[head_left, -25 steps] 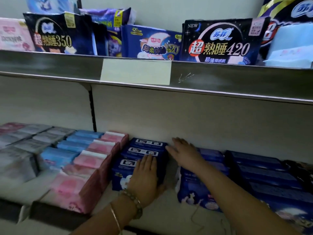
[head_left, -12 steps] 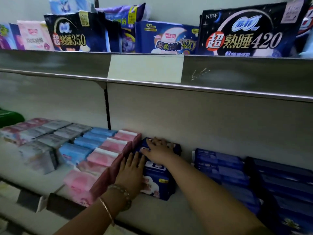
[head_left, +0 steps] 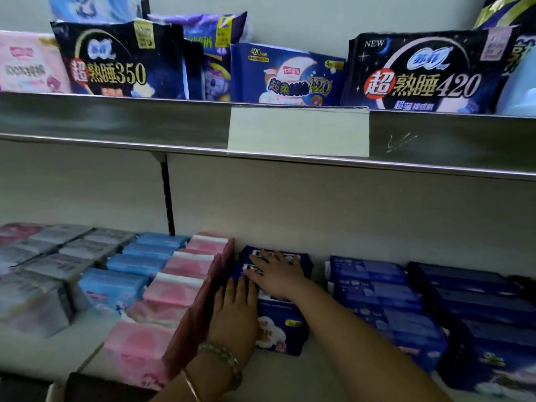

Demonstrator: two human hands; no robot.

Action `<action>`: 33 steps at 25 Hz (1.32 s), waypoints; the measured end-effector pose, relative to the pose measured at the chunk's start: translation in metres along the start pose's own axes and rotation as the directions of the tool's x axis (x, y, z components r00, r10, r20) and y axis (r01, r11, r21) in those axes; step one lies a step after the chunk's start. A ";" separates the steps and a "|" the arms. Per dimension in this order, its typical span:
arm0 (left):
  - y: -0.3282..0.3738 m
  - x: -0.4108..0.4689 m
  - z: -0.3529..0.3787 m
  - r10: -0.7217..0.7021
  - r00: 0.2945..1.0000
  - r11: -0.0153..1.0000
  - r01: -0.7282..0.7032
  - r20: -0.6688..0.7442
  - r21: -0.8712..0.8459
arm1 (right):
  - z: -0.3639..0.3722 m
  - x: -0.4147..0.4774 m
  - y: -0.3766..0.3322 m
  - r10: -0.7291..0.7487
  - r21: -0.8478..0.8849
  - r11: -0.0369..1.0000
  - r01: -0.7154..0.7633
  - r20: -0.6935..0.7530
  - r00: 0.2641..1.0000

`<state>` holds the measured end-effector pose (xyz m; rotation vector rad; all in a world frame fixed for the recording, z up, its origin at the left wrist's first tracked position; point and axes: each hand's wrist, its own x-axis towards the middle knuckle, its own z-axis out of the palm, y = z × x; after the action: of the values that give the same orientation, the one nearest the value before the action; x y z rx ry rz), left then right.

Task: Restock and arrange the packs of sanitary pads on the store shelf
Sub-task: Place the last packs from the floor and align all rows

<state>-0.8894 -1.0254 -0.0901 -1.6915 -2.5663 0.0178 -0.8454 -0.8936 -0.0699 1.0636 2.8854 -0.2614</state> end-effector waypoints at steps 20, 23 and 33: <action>0.026 0.010 0.006 0.039 0.999 0.999 -0.039 -0.011 -0.016 | 0.003 -0.006 0.029 0.032 0.020 0.999 -0.032 0.001 0.999; 0.027 0.013 0.005 0.037 0.999 0.999 -0.037 -0.005 -0.023 | 0.002 -0.001 0.031 0.034 0.014 0.999 -0.034 0.013 0.999; 0.030 0.011 -0.004 0.016 0.998 1.000 -0.015 0.068 -0.015 | -0.005 0.000 0.031 0.028 0.081 0.996 -0.032 0.055 0.998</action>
<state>-0.8664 -1.0037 -0.0868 -1.7461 -2.6074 0.0585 -0.8255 -0.8700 -0.0696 1.0936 2.8307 -0.4036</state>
